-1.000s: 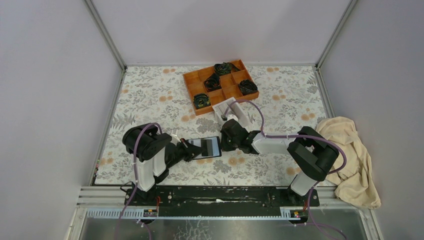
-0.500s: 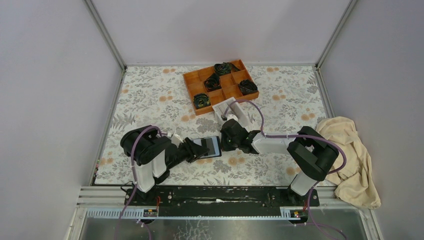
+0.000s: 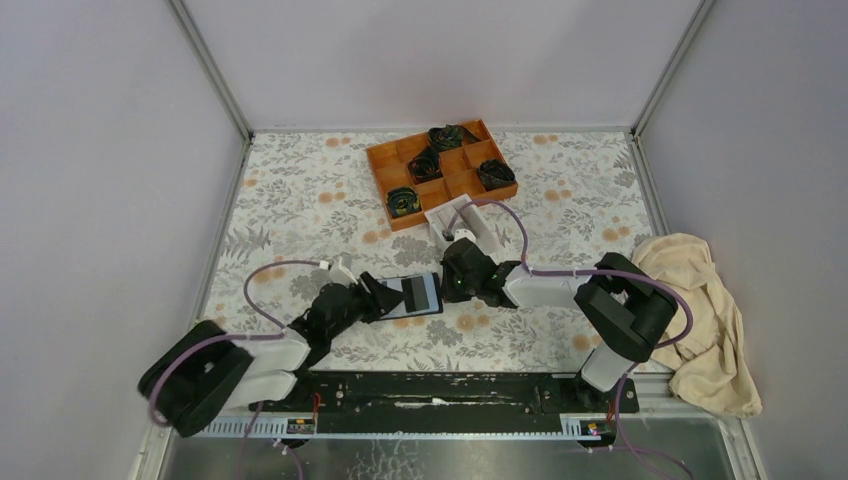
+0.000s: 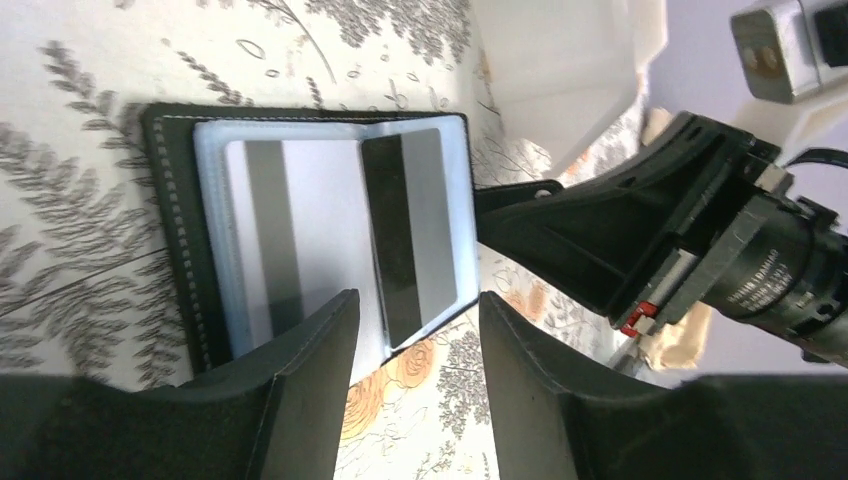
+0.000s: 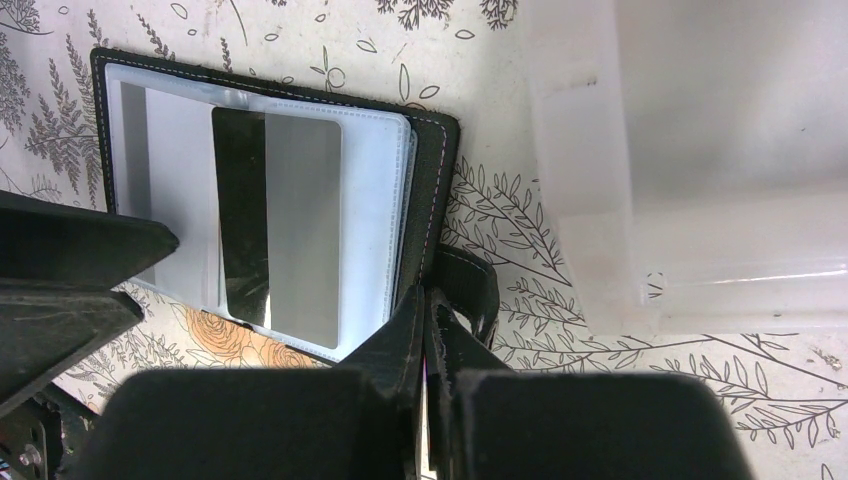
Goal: Put the credit cards into the card holder
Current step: Insert the credit card into the card holder.
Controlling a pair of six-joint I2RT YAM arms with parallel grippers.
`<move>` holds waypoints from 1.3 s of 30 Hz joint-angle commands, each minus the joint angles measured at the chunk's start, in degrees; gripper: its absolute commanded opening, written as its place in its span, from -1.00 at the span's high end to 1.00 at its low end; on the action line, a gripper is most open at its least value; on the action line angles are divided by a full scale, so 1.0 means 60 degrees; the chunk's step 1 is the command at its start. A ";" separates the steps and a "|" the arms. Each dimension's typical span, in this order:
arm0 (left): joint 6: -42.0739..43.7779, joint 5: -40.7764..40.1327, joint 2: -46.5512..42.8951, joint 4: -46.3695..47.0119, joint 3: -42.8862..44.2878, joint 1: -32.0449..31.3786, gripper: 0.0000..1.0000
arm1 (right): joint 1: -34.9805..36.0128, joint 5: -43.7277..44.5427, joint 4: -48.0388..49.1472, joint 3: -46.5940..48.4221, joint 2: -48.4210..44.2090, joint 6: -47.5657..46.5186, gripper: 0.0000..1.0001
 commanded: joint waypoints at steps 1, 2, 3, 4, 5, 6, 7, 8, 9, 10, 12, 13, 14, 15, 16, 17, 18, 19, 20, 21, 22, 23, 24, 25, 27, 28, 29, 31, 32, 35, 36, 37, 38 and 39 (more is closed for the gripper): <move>0.1451 -0.1387 -0.1853 -0.4823 0.0727 -0.0164 -0.12 | 0.0104 0.0077 -0.0164 0.0109 0.0284 -0.0032 1.00; 0.1614 -0.1500 -0.2096 -0.5274 0.0892 -0.0167 -0.11 | 0.0114 0.0077 -0.0164 0.0110 0.0294 -0.0036 1.00; 0.1744 -0.1565 -0.2227 -0.5548 0.1004 -0.0158 -0.12 | 0.0108 0.0077 -0.0151 0.0111 0.0312 -0.0031 1.00; 0.1852 -0.1577 -0.2266 -0.5665 0.1071 -0.0166 -0.11 | 0.0115 0.0075 -0.0146 0.0111 0.0331 -0.0029 1.00; 0.1932 -0.1560 -0.2256 -0.5676 0.1107 -0.0164 -0.09 | 0.0123 0.0077 -0.0149 0.0100 0.0324 -0.0026 1.00; 0.1998 -0.1551 -0.2198 -0.5626 0.1115 -0.0163 -0.04 | 0.0120 0.0077 -0.0137 0.0085 0.0325 -0.0037 1.00; 0.2052 -0.1551 -0.2106 -0.5537 0.1118 -0.0165 0.03 | 0.0109 0.0088 -0.0146 0.0069 0.0307 -0.0031 1.00; 0.2110 -0.1530 -0.2034 -0.5383 0.1107 -0.0176 0.09 | 0.0120 0.0099 -0.0149 0.0054 0.0286 -0.0027 1.00; 0.2204 -0.1488 -0.1954 -0.5214 0.1113 -0.0191 0.15 | 0.0109 0.0116 -0.0170 0.0054 0.0263 -0.0030 1.00; 0.2312 -0.1480 -0.1884 -0.5156 0.1170 -0.0203 0.20 | 0.0111 0.0124 -0.0196 0.0047 0.0246 -0.0030 1.00; 0.2601 -0.1507 -0.1736 -0.5160 0.1357 -0.0276 0.32 | 0.0112 0.0147 -0.0235 0.0059 0.0215 -0.0036 1.00; 0.2747 -0.1570 -0.1708 -0.5225 0.1468 -0.0339 0.37 | 0.0108 0.0150 -0.0248 0.0082 0.0201 -0.0038 1.00; 0.2886 -0.1695 -0.1675 -0.5339 0.1588 -0.0401 0.41 | 0.0120 0.0136 -0.0252 0.0102 0.0212 -0.0044 1.00; 0.3051 -0.1817 -0.1684 -0.5439 0.1708 -0.0482 0.46 | 0.0113 0.0134 -0.0252 0.0117 0.0214 -0.0045 1.00; 0.3204 -0.1944 -0.1714 -0.5547 0.1831 -0.0579 0.49 | 0.0119 0.0123 -0.0241 0.0124 0.0227 -0.0045 1.00; 0.3357 -0.2106 -0.1714 -0.5714 0.1973 -0.0691 0.51 | 0.0127 0.0121 -0.0234 0.0125 0.0241 -0.0045 1.00; 0.3502 -0.2383 -0.1724 -0.5959 0.2120 -0.0801 0.54 | 0.0117 0.0121 -0.0224 0.0125 0.0245 -0.0031 1.00; 0.3648 -0.2553 -0.1708 -0.6136 0.2236 -0.0911 0.57 | 0.0110 0.0108 -0.0210 0.0112 0.0255 -0.0019 1.00; 0.3746 -0.2682 -0.1695 -0.6260 0.2355 -0.1009 0.58 | 0.0122 0.0107 -0.0194 0.0111 0.0276 -0.0014 1.00; 0.3822 -0.2812 -0.1663 -0.6364 0.2433 -0.1118 0.61 | 0.0129 0.0103 -0.0183 0.0120 0.0295 -0.0012 1.00; 0.3868 -0.2916 -0.1615 -0.6435 0.2515 -0.1209 0.64 | 0.0126 0.0088 -0.0179 0.0099 0.0308 -0.0015 1.00; 0.3899 -0.3031 -0.1545 -0.6483 0.2571 -0.1294 0.66 | 0.0128 0.0095 -0.0166 0.0100 0.0317 -0.0021 1.00; 0.3918 -0.3134 -0.1470 -0.6516 0.2623 -0.1398 0.68 | 0.0130 0.0105 -0.0161 0.0100 0.0337 -0.0013 1.00; 0.3931 -0.3221 -0.1354 -0.6538 0.2678 -0.1486 0.69 | 0.0119 0.0106 -0.0164 0.0096 0.0334 -0.0012 1.00; 0.3958 -0.3440 -0.1100 -0.6643 0.2817 -0.1675 0.75 | 0.0125 0.0117 -0.0175 0.0096 0.0322 -0.0027 1.00; 0.3943 -0.3564 -0.0960 -0.6704 0.2898 -0.1751 0.76 | 0.0130 0.0126 -0.0182 0.0096 0.0310 -0.0019 1.00; 0.3929 -0.3673 -0.0853 -0.6736 0.2957 -0.1818 0.78 | 0.0128 0.0135 -0.0185 0.0103 0.0295 -0.0021 1.00; 0.3896 -0.3844 -0.0671 -0.6745 0.3054 -0.1910 0.81 | 0.0127 0.0136 -0.0211 0.0121 0.0288 -0.0037 1.00; 0.3879 -0.3918 -0.0606 -0.6746 0.3094 -0.1942 0.82 | 0.0130 0.0134 -0.0232 0.0125 0.0295 -0.0044 1.00; 0.3926 -0.4048 -0.0351 -0.6759 0.3234 -0.2003 0.84 | 0.0123 0.0125 -0.0234 0.0134 0.0294 -0.0044 1.00; 0.3941 -0.4066 -0.0216 -0.6750 0.3294 -0.2028 0.84 | 0.0126 0.0134 -0.0226 0.0128 0.0308 -0.0045 1.00; 0.3960 -0.4087 -0.0119 -0.6743 0.3349 -0.2068 0.84 | 0.0130 0.0123 -0.0223 0.0138 0.0316 -0.0045 1.00; 0.3975 -0.4119 -0.0025 -0.6732 0.3420 -0.2101 0.85 | 0.0121 0.0105 -0.0201 0.0136 0.0327 -0.0034 1.00; 0.4001 -0.4152 0.0079 -0.6734 0.3473 -0.2162 0.85 | 0.0125 0.0104 -0.0207 0.0136 0.0331 -0.0031 1.00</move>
